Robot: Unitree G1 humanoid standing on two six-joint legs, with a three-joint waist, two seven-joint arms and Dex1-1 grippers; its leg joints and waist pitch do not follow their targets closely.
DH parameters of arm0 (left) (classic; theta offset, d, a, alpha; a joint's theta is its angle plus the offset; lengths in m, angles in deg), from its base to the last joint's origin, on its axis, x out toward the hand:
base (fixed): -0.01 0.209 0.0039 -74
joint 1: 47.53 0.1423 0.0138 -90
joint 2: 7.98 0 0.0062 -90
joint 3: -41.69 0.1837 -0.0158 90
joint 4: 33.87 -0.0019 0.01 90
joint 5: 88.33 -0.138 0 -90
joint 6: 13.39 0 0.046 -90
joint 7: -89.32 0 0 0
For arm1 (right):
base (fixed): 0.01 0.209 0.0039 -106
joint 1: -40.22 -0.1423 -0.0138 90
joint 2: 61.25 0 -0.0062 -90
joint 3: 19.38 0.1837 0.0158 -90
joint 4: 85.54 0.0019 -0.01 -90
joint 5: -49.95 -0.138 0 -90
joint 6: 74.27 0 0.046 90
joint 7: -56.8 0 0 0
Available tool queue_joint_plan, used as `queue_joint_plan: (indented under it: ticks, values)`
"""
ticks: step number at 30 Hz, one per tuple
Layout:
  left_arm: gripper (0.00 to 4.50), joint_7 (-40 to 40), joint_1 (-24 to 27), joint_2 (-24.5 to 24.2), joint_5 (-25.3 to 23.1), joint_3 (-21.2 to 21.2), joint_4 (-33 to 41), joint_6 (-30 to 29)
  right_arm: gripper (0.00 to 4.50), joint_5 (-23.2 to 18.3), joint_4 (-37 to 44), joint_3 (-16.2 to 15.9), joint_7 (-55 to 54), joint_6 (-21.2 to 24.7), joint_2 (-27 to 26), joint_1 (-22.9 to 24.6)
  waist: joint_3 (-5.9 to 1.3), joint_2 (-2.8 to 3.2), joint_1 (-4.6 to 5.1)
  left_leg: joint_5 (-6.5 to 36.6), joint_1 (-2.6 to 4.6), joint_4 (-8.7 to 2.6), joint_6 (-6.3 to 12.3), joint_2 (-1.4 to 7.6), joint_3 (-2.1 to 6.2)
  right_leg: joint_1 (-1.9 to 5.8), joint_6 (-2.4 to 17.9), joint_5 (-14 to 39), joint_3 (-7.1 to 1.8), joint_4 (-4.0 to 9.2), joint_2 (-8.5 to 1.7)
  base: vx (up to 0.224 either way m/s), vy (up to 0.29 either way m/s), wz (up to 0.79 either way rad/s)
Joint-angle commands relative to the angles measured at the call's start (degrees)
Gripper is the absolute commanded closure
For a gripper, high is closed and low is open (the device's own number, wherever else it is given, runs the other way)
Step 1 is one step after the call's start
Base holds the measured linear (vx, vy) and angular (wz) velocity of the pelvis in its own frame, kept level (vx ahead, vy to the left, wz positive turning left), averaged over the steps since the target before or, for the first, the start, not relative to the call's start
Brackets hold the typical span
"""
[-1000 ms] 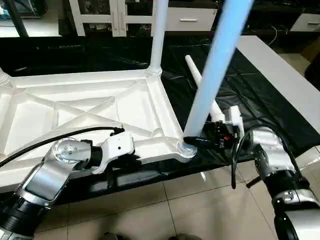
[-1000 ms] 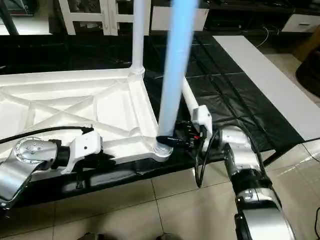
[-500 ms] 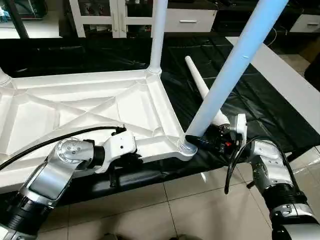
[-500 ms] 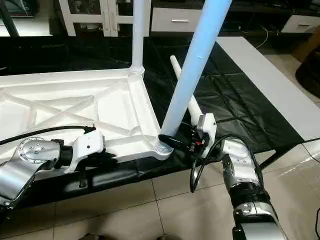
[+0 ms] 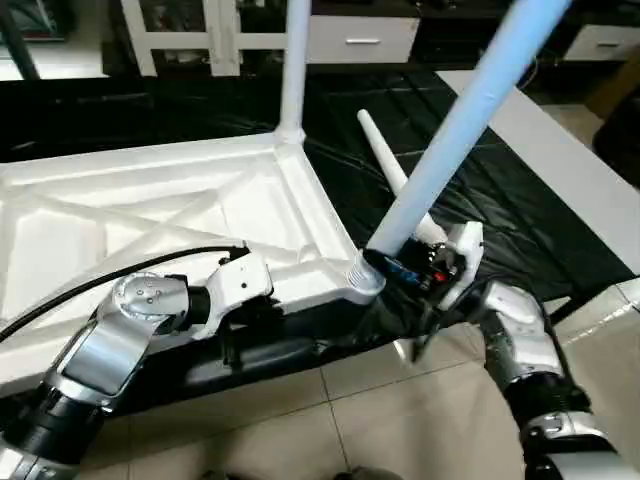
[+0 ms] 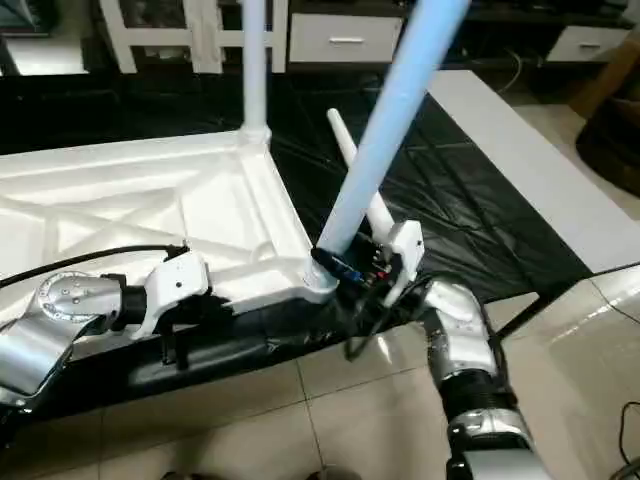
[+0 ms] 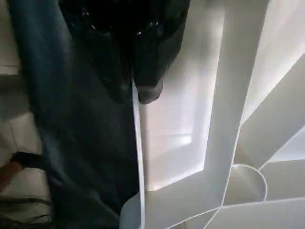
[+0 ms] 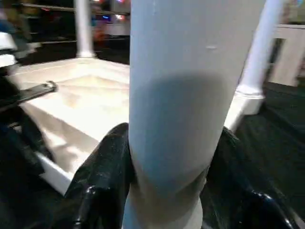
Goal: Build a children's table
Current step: Insert table leg to table base
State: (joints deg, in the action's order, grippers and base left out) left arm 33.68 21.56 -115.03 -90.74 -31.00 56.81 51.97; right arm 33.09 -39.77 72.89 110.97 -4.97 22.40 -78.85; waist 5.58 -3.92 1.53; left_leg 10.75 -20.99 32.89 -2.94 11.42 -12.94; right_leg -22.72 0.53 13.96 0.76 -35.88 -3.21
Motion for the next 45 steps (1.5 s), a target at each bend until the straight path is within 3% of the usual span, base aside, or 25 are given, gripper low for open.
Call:
queue_joint_plan:
  ticks: [1,2,6,8,10,11,13,16,17,22,25,27,29,30,31,33,34,36,38,41,45]
  values:
    - [4.50,0.44,0.43,1.21,-1.59,4.08,-0.53,-2.20,2.65,6.82,-8.68,0.21,-12.54,3.04,0.47,2.23,-1.40,1.09,0.37,18.18,0.93,-4.83,-1.84,2.82,2.12,-0.06,10.98,15.70,-2.84,5.88,-4.06,0.000,0.000,0.00]
    - [4.50,0.67,0.30,1.36,-1.75,4.16,-0.60,-2.37,2.65,7.01,-8.82,0.19,-13.18,3.04,0.35,2.13,-1.38,1.23,0.38,18.29,0.82,-4.91,-2.09,2.83,2.22,0.05,10.86,15.71,-2.80,5.82,-4.07,0.000,0.000,0.00]
    - [4.50,8.10,-3.57,7.42,-4.71,5.34,-2.31,-10.57,2.65,11.45,-12.70,-1.76,-27.95,4.69,-2.78,-0.75,-1.17,1.20,0.44,21.35,1.39,-4.84,-3.45,2.79,2.12,-0.72,9.95,18.59,-2.88,6.25,-3.91,0.000,0.000,0.00]
    - [4.50,15.67,-7.25,13.93,-7.36,4.98,-5.18,-18.58,2.65,13.37,-15.86,-2.45,-38.98,6.57,-6.08,-3.02,-1.15,1.06,0.49,23.09,1.84,-4.71,-4.46,2.67,2.08,-1.26,8.61,21.01,-2.83,6.53,-3.86,0.000,0.000,0.00]
    - [4.50,16.79,-7.73,15.06,-7.54,4.61,-5.74,-19.42,2.65,13.53,-16.36,-2.31,-40.81,6.76,-6.56,-3.33,-1.16,0.98,0.31,23.97,1.62,-4.63,-4.57,2.44,2.33,-1.17,7.10,23.03,-2.82,6.76,-3.96,0.000,0.000,0.00]
    - [4.50,20.97,-9.53,19.07,-7.86,3.30,-8.07,-21.46,2.65,13.92,-17.75,-2.17,-45.62,7.02,-8.26,-4.21,-1.22,0.76,0.30,24.03,1.62,-4.65,-4.42,2.52,2.28,-1.19,6.70,22.82,-2.88,6.85,-3.94,0.000,0.000,0.00]
    - [4.50,24.02,-10.83,22.06,-7.97,2.64,-9.95,-21.76,2.65,14.71,-18.83,-2.49,-49.52,6.73,-9.68,-4.90,-1.32,0.76,0.35,23.30,1.40,-4.61,-4.07,2.42,2.13,-1.29,6.57,20.80,-2.91,6.79,-3.72,0.000,0.000,0.00]
    - [4.50,24.76,-11.16,23.02,-8.15,2.88,-10.62,-21.11,2.65,15.69,-19.28,-2.82,-51.27,5.43,-10.51,-5.56,-1.38,0.44,0.27,23.70,1.01,-4.79,-3.49,2.30,2.39,-1.02,5.59,19.56,-2.62,6.70,-3.55,0.000,0.000,0.00]
    - [4.50,24.72,-10.99,22.80,-8.26,2.90,-10.49,-21.29,2.65,15.48,-19.56,-2.38,-51.63,4.85,-10.77,-6.08,-1.39,0.45,0.32,24.52,1.10,-4.77,-3.24,2.29,2.38,-1.23,5.25,20.00,-2.65,6.83,-3.57,0.000,0.000,0.00]
    - [4.50,23.37,-9.50,20.23,-8.50,3.16,-8.88,-21.92,2.65,11.00,-21.16,2.20,-51.27,3.81,-11.24,-7.53,-1.30,0.61,0.56,26.16,1.00,-4.96,-3.29,2.34,2.60,-1.36,4.82,21.58,-2.62,6.99,-3.65,0.000,0.000,0.00]
    - [4.50,19.80,-7.71,17.17,-7.91,5.08,-6.51,-18.96,2.65,9.38,-21.07,2.80,-44.86,4.40,-10.86,-8.67,-1.31,0.69,0.69,26.19,0.82,-5.12,-3.29,2.38,2.73,-1.25,4.88,20.98,-2.53,6.92,-3.64,0.000,0.000,0.00]
    - [4.50,16.32,-5.93,14.28,-7.42,6.72,-4.34,-14.99,2.65,8.53,-20.43,2.92,-39.16,5.02,-10.35,-9.52,-1.49,0.66,1.16,25.15,0.26,-5.24,-2.67,2.49,2.92,-0.73,5.63,18.54,-2.57,6.61,-3.74,0.000,0.000,0.00]
    - [4.50,11.85,-3.46,10.19,-6.36,7.44,-1.86,-10.02,2.65,7.36,-19.09,2.47,-29.79,7.01,-8.55,-10.52,-1.67,0.78,1.86,21.62,-0.27,-5.24,-1.75,2.58,2.90,0.12,7.60,12.05,-2.45,5.83,-3.55,0.000,0.000,0.00]
    - [4.50,9.33,-2.09,7.64,-5.87,7.69,-0.71,-6.84,2.65,6.91,-18.17,1.88,-24.50,8.15,-7.25,-10.82,-1.67,0.78,1.86,21.62,-0.27,-5.24,-1.75,2.58,2.90,0.12,7.60,12.05,-2.45,5.83,-3.55,0.000,0.000,0.00]
    - [4.50,8.40,-1.58,6.66,-5.70,7.79,-0.30,-5.57,2.66,6.79,-17.83,1.61,-22.55,8.54,-6.72,-10.91,-1.59,0.80,2.11,19.69,-0.28,-5.03,-0.01,2.49,2.51,0.19,9.43,8.41,-2.48,5.73,-3.47,0.000,0.000,0.00]
    - [4.50,3.97,0.99,3.04,-3.90,7.49,1.73,-0.81,2.66,6.80,-16.27,-0.50,-13.01,10.58,-4.13,-10.66,-1.73,1.06,1.92,17.79,0.02,-4.78,0.60,2.56,2.40,0.36,11.08,7.20,-2.57,5.67,-3.65,0.000,0.000,0.00]
    - [4.50,3.53,1.26,2.58,-3.77,7.42,1.87,-0.48,2.66,6.70,-15.98,-0.73,-11.77,10.94,-3.78,-10.55,-1.75,1.11,1.98,15.62,-0.17,-4.87,0.98,2.73,2.34,0.71,12.13,4.68,-2.51,5.33,-3.60,0.000,0.000,0.00]
    - [4.50,-1.12,3.93,-2.57,-2.08,6.31,2.80,2.19,2.66,5.29,-12.69,-3.09,2.47,16.10,0.67,-9.39,-1.84,1.23,1.84,12.94,0.28,-4.64,1.72,2.79,2.19,0.95,13.66,0.54,-2.41,4.98,-3.40,0.000,0.000,0.00]
    - [4.50,-3.14,4.91,-5.45,-1.05,5.03,2.27,3.93,2.66,5.07,-11.38,-4.68,11.38,18.25,3.87,-8.88,-1.91,1.27,1.71,8.23,0.53,-4.25,4.05,2.75,1.80,1.25,15.15,-7.15,-2.34,4.31,-3.21,0.000,0.000,0.00]
    - [4.50,-5.74,5.22,-7.74,1.15,2.22,1.18,4.45,2.66,5.39,-9.98,-6.89,20.35,18.41,7.43,-8.10,-1.74,0.80,1.07,6.25,1.07,-3.96,5.55,2.76,1.31,1.11,16.51,-7.93,-2.43,4.19,-3.42,0.000,0.000,0.00]
    - [4.50,-11.36,5.42,-11.07,5.33,-0.87,-0.46,6.19,2.66,4.61,-8.44,-7.72,29.06,18.92,10.02,-7.32,-1.69,0.50,0.60,6.16,1.18,-3.99,5.52,2.74,1.20,1.17,16.55,-5.33,-2.51,4.20,-3.51,0.000,0.000,0.00]
